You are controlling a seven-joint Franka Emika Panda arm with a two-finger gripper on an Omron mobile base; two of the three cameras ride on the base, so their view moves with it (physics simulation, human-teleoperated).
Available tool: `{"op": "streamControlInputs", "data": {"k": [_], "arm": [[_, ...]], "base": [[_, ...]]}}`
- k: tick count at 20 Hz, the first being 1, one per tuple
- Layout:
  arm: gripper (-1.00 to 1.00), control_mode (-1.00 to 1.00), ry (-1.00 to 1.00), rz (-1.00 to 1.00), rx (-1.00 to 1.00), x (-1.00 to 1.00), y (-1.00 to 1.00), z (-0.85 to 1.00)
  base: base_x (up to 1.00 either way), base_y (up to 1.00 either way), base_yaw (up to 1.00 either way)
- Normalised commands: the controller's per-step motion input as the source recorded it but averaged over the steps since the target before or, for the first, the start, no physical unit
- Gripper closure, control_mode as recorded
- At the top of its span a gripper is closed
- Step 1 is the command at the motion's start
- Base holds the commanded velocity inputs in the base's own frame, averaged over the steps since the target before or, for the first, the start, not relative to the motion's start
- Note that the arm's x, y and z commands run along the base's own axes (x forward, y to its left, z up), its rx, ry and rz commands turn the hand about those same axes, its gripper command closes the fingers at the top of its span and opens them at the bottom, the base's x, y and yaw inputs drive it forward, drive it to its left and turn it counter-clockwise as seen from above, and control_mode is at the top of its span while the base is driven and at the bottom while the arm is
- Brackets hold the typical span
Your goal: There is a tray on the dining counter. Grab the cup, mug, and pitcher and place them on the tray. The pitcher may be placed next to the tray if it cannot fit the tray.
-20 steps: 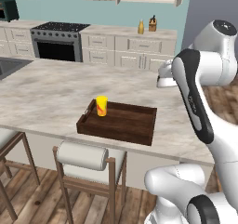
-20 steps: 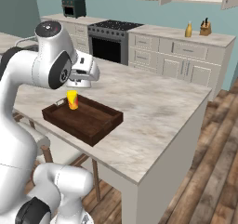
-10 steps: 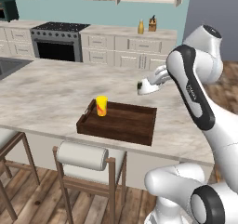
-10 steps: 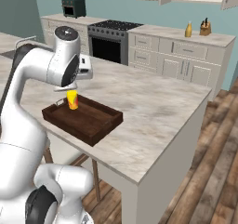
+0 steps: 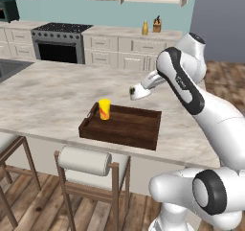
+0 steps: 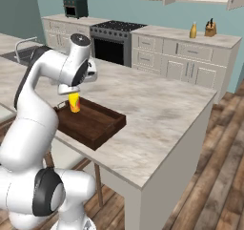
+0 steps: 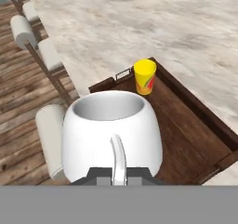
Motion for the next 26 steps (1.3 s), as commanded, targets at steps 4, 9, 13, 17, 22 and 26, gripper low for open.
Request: {"op": "streamControlInputs", "data": {"k": [4,9,13,17,22,26], "arm": [[1.00,-1.00,-0.01,0.00,0.04,0.45,0.00,-0.42],[1.00,-1.00,0.00,0.00,0.01,0.37,0.00,-0.57],[1.00,-1.00,-0.02,0.00,0.00,0.25,0.00,-0.60],[1.00,-1.00,-0.08,0.00,0.00,0.27,0.00,-0.23],[1.00,-1.00,-0.15,0.04,0.07,0.21,0.00,-0.05],[1.00,-1.00,-0.11,0.04,0.03,0.19,0.01,-0.08]], "base": [[0.00,0.00,0.00],[0.00,0.00,0.00],[0.00,0.00,0.00],[0.00,0.00,0.00],[0.00,0.00,0.00],[0.00,0.00,0.00]]}}
